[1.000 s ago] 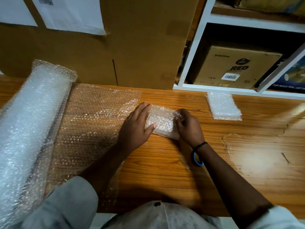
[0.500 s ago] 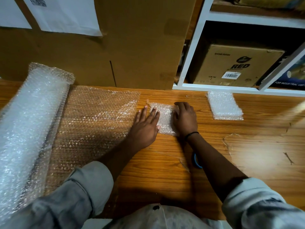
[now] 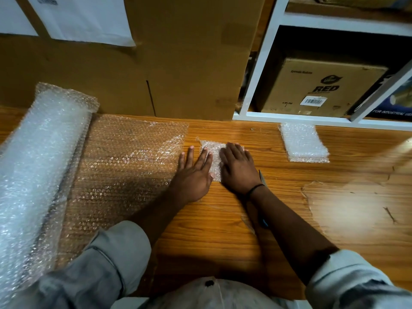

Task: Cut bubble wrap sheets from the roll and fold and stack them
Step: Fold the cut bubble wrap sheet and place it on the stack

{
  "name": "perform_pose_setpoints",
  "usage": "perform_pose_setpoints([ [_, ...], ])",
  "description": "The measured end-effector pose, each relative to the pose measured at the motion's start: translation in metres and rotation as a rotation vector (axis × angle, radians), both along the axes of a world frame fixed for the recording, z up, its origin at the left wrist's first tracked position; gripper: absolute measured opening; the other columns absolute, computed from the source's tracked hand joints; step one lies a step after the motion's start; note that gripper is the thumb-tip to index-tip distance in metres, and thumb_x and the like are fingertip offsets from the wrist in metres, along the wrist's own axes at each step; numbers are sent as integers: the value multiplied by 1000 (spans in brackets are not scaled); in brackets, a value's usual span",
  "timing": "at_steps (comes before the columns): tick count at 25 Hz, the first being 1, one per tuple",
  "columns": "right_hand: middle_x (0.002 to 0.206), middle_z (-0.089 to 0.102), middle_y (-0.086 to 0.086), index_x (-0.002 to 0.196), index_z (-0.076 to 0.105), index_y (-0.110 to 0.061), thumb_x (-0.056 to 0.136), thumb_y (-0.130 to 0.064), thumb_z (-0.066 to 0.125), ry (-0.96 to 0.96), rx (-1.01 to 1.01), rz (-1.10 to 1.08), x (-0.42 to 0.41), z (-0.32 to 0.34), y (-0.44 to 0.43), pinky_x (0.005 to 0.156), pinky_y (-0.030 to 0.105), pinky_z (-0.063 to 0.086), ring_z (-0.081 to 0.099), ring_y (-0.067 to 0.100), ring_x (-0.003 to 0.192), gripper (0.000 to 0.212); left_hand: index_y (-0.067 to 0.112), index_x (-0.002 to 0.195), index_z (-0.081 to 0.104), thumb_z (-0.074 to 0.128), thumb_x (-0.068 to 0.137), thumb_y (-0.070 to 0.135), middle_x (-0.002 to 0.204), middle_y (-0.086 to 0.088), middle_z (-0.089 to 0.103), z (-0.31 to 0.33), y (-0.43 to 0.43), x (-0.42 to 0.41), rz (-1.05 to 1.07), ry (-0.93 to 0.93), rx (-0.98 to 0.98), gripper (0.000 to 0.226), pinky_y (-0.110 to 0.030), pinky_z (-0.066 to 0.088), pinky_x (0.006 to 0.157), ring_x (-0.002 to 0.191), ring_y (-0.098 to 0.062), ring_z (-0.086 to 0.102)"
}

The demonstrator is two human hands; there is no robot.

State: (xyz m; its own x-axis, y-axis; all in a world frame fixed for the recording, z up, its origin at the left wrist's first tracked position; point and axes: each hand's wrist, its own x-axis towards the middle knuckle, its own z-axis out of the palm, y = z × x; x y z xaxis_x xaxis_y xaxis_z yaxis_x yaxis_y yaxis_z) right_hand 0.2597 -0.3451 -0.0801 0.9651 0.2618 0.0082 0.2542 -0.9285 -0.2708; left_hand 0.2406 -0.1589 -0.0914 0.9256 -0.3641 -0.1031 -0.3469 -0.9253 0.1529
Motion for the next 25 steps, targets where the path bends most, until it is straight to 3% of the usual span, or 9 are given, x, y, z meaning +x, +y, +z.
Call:
perform_pose_setpoints([
  [4, 154, 45, 12, 155, 38, -16, 104, -37, 50, 62, -6, -114, 19, 24, 2, 113, 53, 29, 39, 36, 142, 56, 22, 165, -4, 29, 109, 39, 170, 0, -18, 6, 9, 4, -48, 31, -10, 67, -60, -14, 122, 151, -39, -28],
  [10, 140, 48, 18, 133, 56, -12, 98, -38, 60, 212, -42, -193, 28, 32, 9, 107, 52, 40, 42, 41, 132, 44, 27, 165, 4, 27, 105, 38, 171, 0, -14, 2, 19, 1, -52, -11, -21, 66, -59, -13, 123, 154, -38, -24],
  [14, 132, 58, 19, 129, 56, -8, 95, -24, 68, 262, 135, -182, 30, 38, 6, 90, 37, 47, 57, 36, 117, 40, 29, 165, 8, 21, 95, 41, 171, 1, -15, 2, 22, 1, -80, -17, -42, 72, -59, -14, 123, 153, -38, -26],
  [17, 126, 66, 12, 132, 58, -11, 89, -21, 78, 349, 201, -212, 32, 42, 4, 81, 32, 47, 63, 29, 112, 48, 31, 164, 10, 29, 98, 39, 171, 0, -15, 3, 25, 2, -72, -25, -82, 69, -59, -12, 123, 154, -37, -24],
  [21, 105, 69, 1, 120, 65, -15, 85, -23, 82, 342, 397, -306, 32, 40, -1, 67, 27, 46, 66, 21, 96, 39, 28, 164, 17, 45, 102, 37, 172, -5, -6, 8, 25, -2, 48, -69, -186, 69, -58, -2, 126, 157, -36, -13],
  [25, 106, 75, 5, 113, 68, -12, 82, -27, 85, 258, 642, -451, 26, 32, -9, 79, 33, 55, 70, 23, 95, 38, 21, 161, 28, 55, 101, 40, 170, -9, 17, 14, 20, -6, 201, -81, -378, 69, -53, 20, 125, 157, -34, 11],
])
